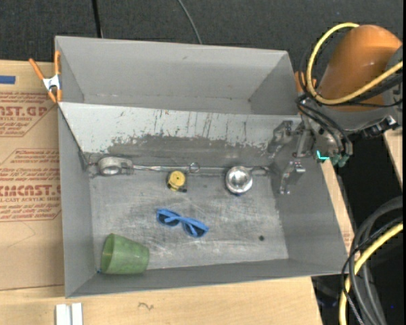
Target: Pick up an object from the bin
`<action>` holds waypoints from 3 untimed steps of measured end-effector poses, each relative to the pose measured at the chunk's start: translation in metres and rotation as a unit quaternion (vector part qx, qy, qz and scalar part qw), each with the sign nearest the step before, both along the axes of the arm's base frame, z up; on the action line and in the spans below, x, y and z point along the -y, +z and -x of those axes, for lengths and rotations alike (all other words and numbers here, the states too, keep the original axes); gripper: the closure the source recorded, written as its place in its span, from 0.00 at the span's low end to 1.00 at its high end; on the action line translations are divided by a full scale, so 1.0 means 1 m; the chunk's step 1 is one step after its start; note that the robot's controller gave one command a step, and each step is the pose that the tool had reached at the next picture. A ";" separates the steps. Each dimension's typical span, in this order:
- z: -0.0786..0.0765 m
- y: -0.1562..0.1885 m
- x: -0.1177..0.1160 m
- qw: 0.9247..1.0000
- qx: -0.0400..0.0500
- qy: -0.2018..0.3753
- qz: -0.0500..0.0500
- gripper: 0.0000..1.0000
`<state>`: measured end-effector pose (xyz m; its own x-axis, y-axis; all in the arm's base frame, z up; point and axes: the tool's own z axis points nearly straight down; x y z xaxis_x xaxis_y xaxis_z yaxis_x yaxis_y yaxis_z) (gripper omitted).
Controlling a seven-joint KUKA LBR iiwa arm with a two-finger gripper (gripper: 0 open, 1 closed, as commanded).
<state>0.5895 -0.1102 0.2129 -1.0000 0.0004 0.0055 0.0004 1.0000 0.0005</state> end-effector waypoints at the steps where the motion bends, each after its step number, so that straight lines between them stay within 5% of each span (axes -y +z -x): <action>1: 0.027 -0.067 -0.093 0.999 0.000 -0.042 -0.002 0.00; 2: 0.087 -0.142 -0.189 1.000 0.005 0.028 0.000 0.00; 3: 0.086 -0.139 -0.188 1.000 0.003 0.027 -0.001 1.00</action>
Offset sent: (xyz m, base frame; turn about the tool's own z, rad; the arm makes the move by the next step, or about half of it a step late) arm -0.0252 0.0863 -0.0630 0.0914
